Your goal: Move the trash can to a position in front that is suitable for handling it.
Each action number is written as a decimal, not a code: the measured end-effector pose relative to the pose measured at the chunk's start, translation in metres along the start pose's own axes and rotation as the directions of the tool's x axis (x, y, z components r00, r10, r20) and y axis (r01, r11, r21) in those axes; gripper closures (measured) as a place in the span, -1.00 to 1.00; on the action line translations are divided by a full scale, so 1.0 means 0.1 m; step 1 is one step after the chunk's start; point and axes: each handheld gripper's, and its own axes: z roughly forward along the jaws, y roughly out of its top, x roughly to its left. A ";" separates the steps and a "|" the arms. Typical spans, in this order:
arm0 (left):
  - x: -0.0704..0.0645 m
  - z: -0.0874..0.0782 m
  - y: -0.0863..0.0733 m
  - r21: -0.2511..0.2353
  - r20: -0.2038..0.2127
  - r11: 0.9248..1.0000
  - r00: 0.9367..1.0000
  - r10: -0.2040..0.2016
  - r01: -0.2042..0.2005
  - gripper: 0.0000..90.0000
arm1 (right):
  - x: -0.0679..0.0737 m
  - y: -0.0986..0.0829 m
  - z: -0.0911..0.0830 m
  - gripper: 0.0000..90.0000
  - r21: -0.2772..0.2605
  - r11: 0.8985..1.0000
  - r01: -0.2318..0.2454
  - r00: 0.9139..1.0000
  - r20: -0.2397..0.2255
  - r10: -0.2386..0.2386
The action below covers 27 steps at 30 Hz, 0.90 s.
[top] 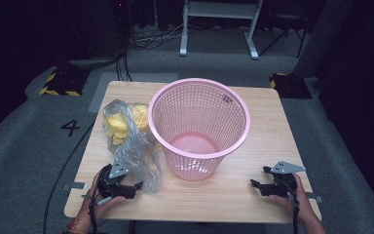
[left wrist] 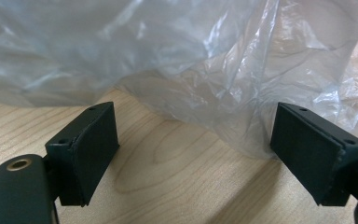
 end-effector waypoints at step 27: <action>0.01 0.00 0.00 0.000 -0.003 1.000 1.000 0.005 -0.005 -0.67 | 0.00 0.01 0.01 -0.54 -0.001 1.000 0.002 1.000 -0.001 -0.002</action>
